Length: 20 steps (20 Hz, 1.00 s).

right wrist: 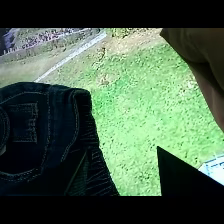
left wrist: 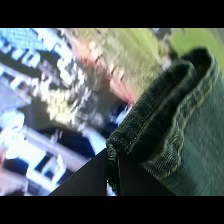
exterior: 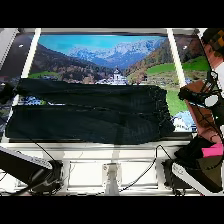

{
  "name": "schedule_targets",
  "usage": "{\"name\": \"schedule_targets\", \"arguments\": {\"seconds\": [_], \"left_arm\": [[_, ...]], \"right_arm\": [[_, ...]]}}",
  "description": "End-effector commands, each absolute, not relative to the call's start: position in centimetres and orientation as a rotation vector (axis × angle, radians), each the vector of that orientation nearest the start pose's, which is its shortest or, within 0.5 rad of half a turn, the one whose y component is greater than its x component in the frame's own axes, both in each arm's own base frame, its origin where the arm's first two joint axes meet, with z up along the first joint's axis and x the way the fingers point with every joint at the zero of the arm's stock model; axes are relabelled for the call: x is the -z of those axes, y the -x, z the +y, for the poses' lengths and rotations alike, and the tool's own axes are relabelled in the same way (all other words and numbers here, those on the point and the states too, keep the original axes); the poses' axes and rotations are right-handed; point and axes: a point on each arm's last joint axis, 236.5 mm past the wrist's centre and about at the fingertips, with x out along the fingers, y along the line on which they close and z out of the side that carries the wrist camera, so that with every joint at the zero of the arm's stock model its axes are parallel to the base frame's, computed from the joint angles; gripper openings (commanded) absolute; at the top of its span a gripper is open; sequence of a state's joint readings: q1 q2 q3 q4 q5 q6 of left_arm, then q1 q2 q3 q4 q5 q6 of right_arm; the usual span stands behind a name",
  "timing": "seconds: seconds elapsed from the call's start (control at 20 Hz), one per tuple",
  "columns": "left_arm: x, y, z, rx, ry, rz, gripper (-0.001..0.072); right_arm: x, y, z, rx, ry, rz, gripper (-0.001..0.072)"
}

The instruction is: Fold the clothes and pants, and hang the long-sleeved shirts on hangers.

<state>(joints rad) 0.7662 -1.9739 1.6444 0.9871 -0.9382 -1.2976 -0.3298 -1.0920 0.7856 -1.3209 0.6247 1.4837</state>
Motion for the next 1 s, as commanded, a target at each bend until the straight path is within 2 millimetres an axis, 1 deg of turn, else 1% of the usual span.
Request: {"name": "schedule_targets", "arguments": {"seconds": [0.0,0.1,0.15,0.2,0.25,0.3,0.35,0.45,0.5,0.55,0.6,0.65,0.75,0.8,0.95], "left_arm": [[4.3,-46.4,28.3,-0.239,0.766,0.946,0.0033],[0.2,-45.9,27.5,-0.215,0.733,0.919,0.0033],[-1.9,-45.5,27.4,-0.211,0.712,0.898,0.0033],[-3.5,-45.1,27.2,-0.210,0.690,0.888,0.0033],[-4.6,-44.3,27.1,-0.215,0.657,0.898,0.0032],[-5.0,-43.4,27.1,-0.225,0.623,0.925,0.0033],[-4.9,-42.7,27.0,-0.233,0.608,0.954,0.0032],[-4.1,-41.9,26.2,-0.230,0.653,1.006,0.0033],[-3.8,-41.8,25.8,-0.222,0.661,1.023,0.0033],[-3.6,-41.8,25.7,-0.219,0.664,1.028,0.0033],[-3.6,-41.9,25.6,-0.228,0.680,1.026,0.0032],[-3.6,-41.9,25.6,-0.240,0.701,1.025,0.0033],[-3.6,-41.9,25.6,-0.245,0.712,1.025,0.0033],[-3.7,-41.9,25.6,-0.256,0.731,1.022,0.0033],[-3.7,-42.0,25.5,-0.261,0.746,1.021,0.0033]], "right_arm": [[0.0,-37.9,-8.8,0.184,-0.302,0.936,0.0430],[-0.6,-37.4,-8.5,0.141,-0.247,0.980,0.0424],[-0.9,-37.4,-8.5,0.137,-0.236,0.987,0.0402],[-1.2,-37.5,-8.7,0.138,-0.227,0.986,0.0375],[-1.1,-37.5,-8.8,0.130,-0.200,0.991,0.0376],[-0.6,-37.3,-8.9,0.115,-0.171,1.010,0.0389],[0.3,-37.2,-8.9,0.111,-0.170,1.037,0.0450],[2.7,-36.9,-8.7,0.102,-0.190,1.105,0.0472],[4.1,-36.8,-8.3,0.092,-0.221,1.141,0.0490],[5.3,-36.9,-7.6,0.066,-0.253,1.173,0.0492],[6.4,-37.0,-6.4,0.007,-0.277,1.206,0.0492],[7.0,-37.4,-5.2,-0.066,-0.294,1.228,0.0492],[7.6,-38.8,-3.6,-0.167,-0.330,1.244,0.0492],[7.8,-39.6,-3.4,-0.189,-0.337,1.248,0.0493],[8.1,-42.6,-4.3,-0.197,-0.328,1.221,0.0496]]}}
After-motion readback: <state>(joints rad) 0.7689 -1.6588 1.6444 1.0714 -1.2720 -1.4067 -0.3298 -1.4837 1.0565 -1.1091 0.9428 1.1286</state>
